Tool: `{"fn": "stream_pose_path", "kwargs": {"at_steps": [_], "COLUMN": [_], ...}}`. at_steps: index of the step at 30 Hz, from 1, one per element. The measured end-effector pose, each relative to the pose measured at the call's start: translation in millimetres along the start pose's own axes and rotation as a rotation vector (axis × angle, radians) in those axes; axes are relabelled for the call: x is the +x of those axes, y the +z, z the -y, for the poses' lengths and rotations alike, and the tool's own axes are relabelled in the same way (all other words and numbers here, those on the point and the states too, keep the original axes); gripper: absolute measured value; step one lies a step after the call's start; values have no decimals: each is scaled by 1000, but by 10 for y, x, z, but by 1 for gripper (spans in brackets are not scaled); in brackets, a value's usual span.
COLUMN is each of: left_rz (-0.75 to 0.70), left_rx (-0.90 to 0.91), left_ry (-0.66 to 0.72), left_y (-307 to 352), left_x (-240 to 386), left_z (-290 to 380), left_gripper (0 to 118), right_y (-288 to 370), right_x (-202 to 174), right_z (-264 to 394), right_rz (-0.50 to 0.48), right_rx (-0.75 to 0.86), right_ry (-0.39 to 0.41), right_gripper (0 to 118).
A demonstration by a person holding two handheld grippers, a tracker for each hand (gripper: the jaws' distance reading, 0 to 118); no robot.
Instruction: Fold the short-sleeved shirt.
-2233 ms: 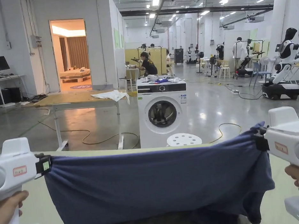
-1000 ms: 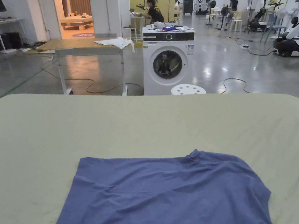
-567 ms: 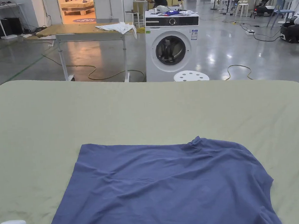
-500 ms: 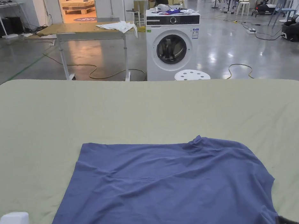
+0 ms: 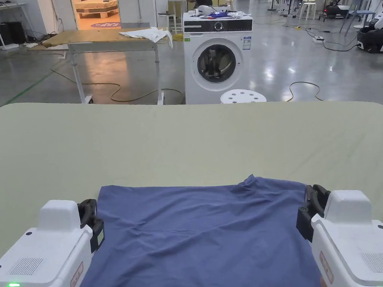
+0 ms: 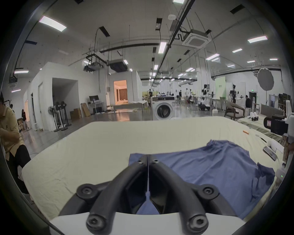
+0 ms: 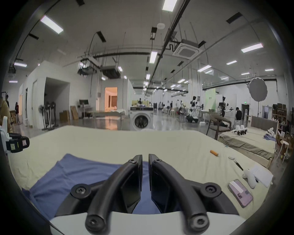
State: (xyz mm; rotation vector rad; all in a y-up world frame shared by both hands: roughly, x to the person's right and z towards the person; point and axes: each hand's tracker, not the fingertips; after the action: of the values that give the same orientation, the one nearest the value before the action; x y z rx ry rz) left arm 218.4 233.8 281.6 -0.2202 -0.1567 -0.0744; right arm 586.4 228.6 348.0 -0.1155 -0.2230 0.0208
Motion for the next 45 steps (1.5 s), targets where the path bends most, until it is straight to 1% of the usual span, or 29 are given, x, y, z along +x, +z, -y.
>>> {"fn": "stream_pose_path", "kwargs": {"at_steps": [1, 2, 4, 6, 8, 10, 14, 17, 19, 20, 21, 22, 23, 24, 28, 32, 36, 39, 41, 42, 43, 45], "left_rz": [0, -7, -9, 4, 6, 11, 27, 27, 52, 52, 48, 45, 24, 15, -10, 18, 32, 33, 11, 9, 13, 46], "left_rx": [7, 24, 39, 27, -12, -85, -268, -467, -579, -617, -655, -671, -688, -709, -795, -882, -869, -883, -890, -892, -894, -886], "left_ry": [2, 6, 25, 40, 19, 11, 69, 94, 141, 172, 196, 222, 245, 254, 226, 176, 81, 48, 44, 40, 31, 28], "left_y": [-2, -4, 2, 3, 14, 42, 152, 180, 144, 125, 96, 81, 84, 64, 59, 139, 219, 208, 197, 198, 166, 177], "left_x": [16, 27, 2, -67, -168, -305, -643, -827, -960, -1011, -1045, -1078, -1068, -1072, -1035, -957, -856, -798, -751, -721, -761, -735], "left_z": [-9, -26, -47, -65, -36, 21, 224, 451, 626, 716, 788, 844, 874, 912, 988, 1041, 1043, 1052, 1046, 1032, 1070, 1061], "left_gripper": [0, 0, 0, 0, 0, 0, 0, 0, 0, 2, 8, 17, 34, 46, 57, 66, 66, 66, 64, 60, 52, 24], "right_y": [-5, -17, -18, -20, -32, -38, -52, -69, -82, -94, -106, -110, -118, -125, -130, -114, -91, -69, -56, -39, -21, 23], "right_x": [-14, -34, -44, -48, -52, -53, -59, -83, -100, -108, -118, -125, -136, -148, -166, -145, -95, -56, -26, -10, 10, 74], "right_z": [-2, -15, -34, -54, -71, -75, -27, 49, 103, 131, 156, 175, 197, 219, 282, 343, 400, 431, 449, 454, 458, 457], "right_rz": [0, -2, -2, -3, -11, -27, -50, -66, -76, -83, -88, -92, -94, -97, -112, -113, -110, -101, -100, -97, -96, -89], "right_rx": [12, 18, 33, 45, 42, 31, -5, -36, -58, -69, -80, -91, -99, -106, -140, -168, -198, -216, -229, -237, -245, -260], "right_ry": [-4, -5, -19, -22, -17, -11, 0, 14, 19, 17, 15, 15, 16, 17, 28, 34, 29, 30, 32, 35, 39, 42], "right_gripper": [7, 4, 2, 0, 0, 0, 0, 0, 0, 0, 0, 0, 0, 0, 0, 0, 0, 0, 0, 0, 0, 0]}}
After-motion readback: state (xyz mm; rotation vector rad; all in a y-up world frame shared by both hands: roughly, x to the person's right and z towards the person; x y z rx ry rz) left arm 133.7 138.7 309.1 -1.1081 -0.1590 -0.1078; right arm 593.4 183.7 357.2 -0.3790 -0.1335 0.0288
